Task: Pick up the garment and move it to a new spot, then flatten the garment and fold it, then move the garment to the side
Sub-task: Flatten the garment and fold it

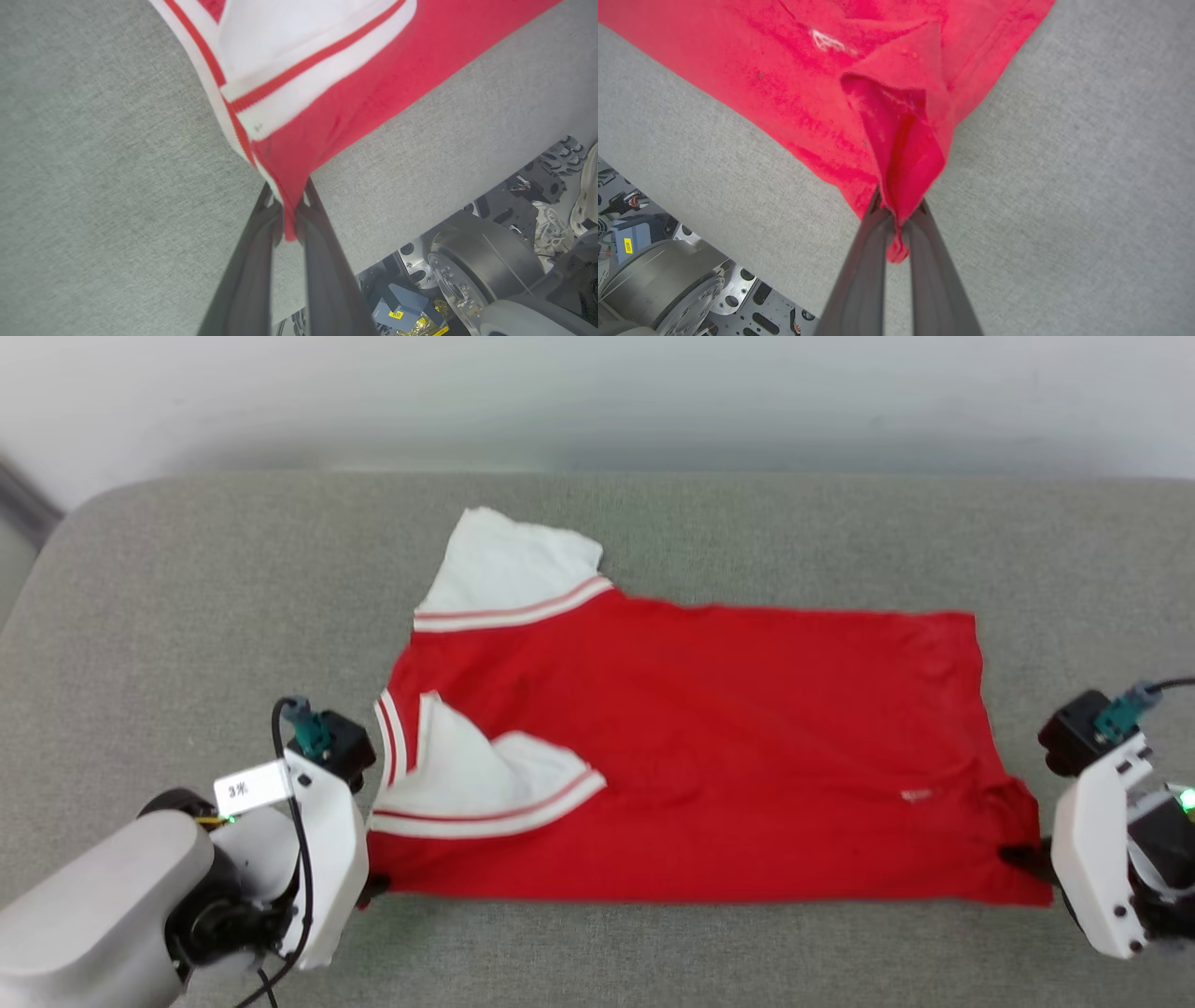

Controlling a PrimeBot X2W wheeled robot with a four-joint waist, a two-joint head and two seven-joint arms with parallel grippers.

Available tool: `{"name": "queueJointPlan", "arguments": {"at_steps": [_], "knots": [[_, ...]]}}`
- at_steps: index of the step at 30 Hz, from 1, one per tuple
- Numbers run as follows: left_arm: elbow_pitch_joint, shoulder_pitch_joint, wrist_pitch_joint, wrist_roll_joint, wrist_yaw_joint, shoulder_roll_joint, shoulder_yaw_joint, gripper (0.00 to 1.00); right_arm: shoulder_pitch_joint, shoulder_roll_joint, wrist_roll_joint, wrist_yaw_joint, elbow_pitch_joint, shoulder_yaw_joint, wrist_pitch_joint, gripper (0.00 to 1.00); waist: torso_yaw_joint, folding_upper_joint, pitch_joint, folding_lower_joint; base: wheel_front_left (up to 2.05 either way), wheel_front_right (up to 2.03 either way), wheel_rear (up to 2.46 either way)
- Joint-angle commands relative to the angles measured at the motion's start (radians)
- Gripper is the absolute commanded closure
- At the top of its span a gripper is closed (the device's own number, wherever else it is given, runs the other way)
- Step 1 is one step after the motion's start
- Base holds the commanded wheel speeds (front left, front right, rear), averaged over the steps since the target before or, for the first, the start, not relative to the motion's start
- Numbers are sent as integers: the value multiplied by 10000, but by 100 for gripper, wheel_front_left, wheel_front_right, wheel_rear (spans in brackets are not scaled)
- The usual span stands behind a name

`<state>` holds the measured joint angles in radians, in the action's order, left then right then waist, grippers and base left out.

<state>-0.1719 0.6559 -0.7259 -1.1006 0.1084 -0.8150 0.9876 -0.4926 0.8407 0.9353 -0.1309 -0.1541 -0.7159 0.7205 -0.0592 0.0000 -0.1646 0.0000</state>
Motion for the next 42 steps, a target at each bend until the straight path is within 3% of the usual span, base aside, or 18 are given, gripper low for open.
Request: {"name": "queueJointPlan", "arguments": {"at_steps": [1,8,18,19,20,25,31,36,42], "knots": [[161,-296,67,-80,-5,-114,26,100,283,218,149,4,157,4,-59,100,25,0,297,0,0,0,0],[879,-1177,162,-337,-225,-465,258,100,1333,925,434,5,507,139,-89,100,45,0,455,0,0,0,0],[419,-1708,517,-414,-392,-324,338,100,1719,242,64,5,-195,22,-146,100,154,0,124,0,0,0,0],[350,-1719,599,-394,-382,-289,314,82,1723,168,31,5,-293,90,-233,82,154,0,129,0,0,0,0],[317,-1729,717,-365,-360,-267,279,0,1711,87,-25,4,-312,144,-369,0,149,0,159,0,0,0,0],[544,-1671,1001,-350,-315,-587,95,0,1585,-87,-304,4,-106,547,-1227,0,173,0,505,0,0,0,0],[1242,-1250,1505,-398,-660,-1248,-621,0,1305,-464,-1204,4,258,1670,-2947,0,259,0,799,0,0,0,0],[1469,-610,2196,218,-968,-1465,-1163,0,1253,-1343,-2447,5,497,3183,-4548,0,452,0,716,0,0,0,0],[1026,554,2690,860,-1214,-1181,-1677,0,1864,-2656,-4070,4,1532,4923,-5574,0,830,0,181,0,0,0,0]]}}
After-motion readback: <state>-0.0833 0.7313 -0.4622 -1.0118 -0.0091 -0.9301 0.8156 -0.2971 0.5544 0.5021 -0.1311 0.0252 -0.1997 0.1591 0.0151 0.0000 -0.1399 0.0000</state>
